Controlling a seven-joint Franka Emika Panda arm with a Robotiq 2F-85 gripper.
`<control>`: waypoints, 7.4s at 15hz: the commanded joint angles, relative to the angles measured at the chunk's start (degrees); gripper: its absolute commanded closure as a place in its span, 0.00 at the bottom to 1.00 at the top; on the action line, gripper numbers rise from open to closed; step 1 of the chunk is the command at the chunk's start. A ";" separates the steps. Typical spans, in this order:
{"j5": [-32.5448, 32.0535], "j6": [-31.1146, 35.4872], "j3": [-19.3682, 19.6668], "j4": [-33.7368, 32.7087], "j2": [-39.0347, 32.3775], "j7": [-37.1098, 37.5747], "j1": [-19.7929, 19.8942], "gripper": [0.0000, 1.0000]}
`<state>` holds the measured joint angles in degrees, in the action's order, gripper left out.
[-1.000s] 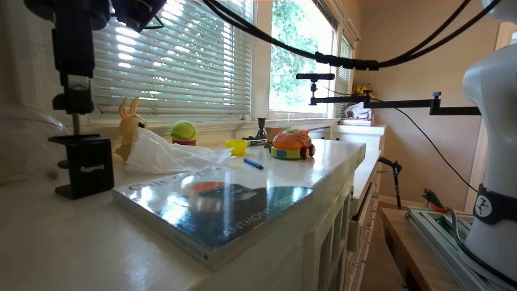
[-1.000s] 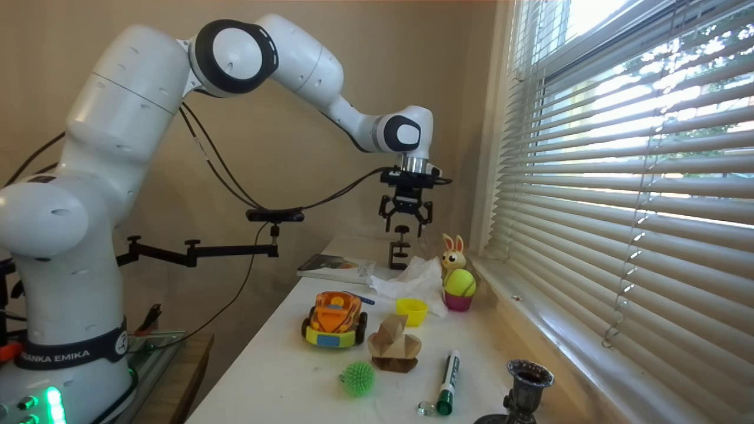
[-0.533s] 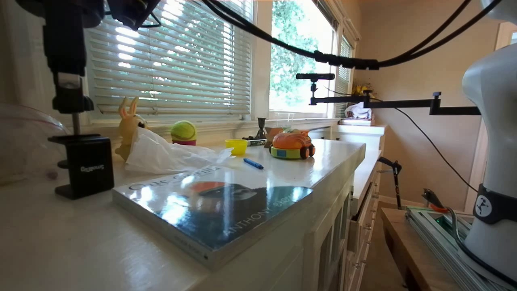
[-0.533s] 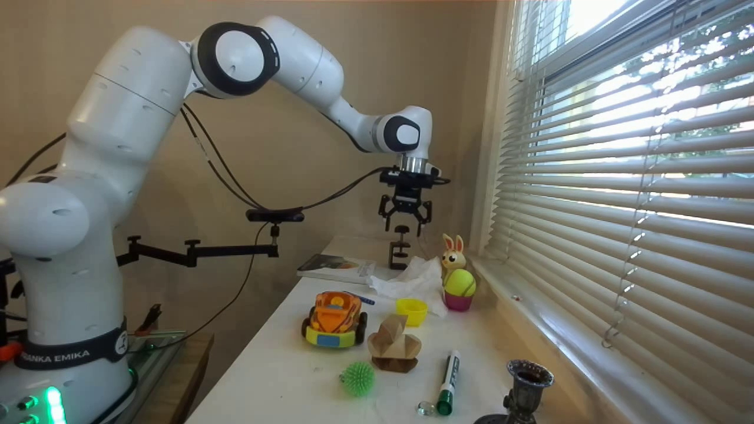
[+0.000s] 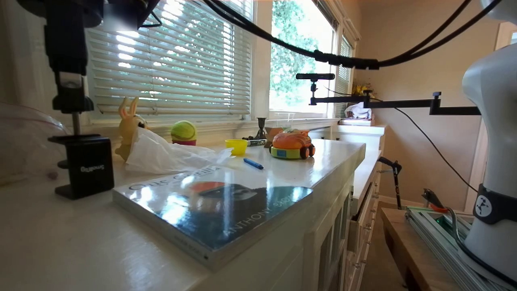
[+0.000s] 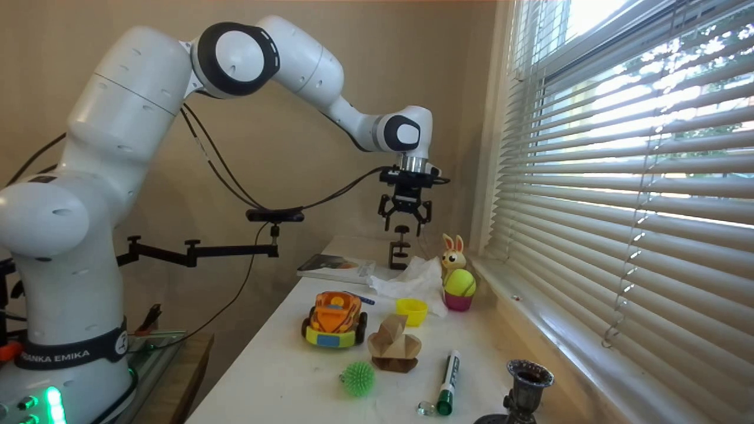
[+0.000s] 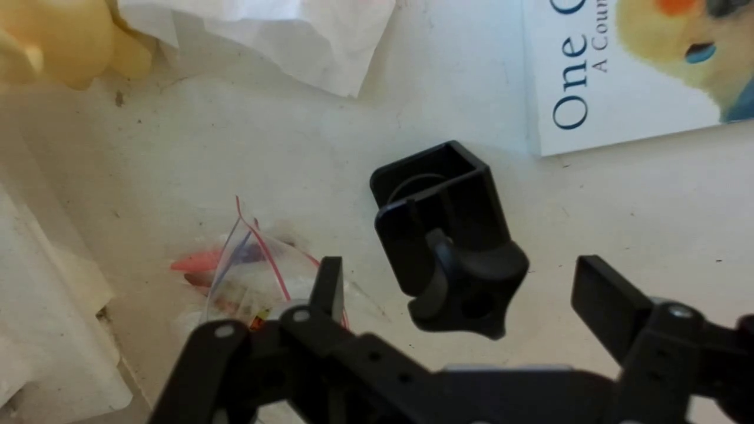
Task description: Rotate the black clamp.
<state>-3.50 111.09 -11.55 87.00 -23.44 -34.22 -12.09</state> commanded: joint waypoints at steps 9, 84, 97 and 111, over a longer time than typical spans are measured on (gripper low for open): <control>-4.25 -2.57 0.50 2.50 4.26 -1.08 1.17 0.00; -12.09 7.66 1.73 17.43 12.95 37.58 -1.46 0.87; -10.40 7.84 1.55 16.17 11.64 36.70 -1.16 0.17; -16.22 8.04 3.21 16.76 12.43 45.40 -1.87 0.00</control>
<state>-16.26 119.12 -9.41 103.29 -11.82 5.80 -13.15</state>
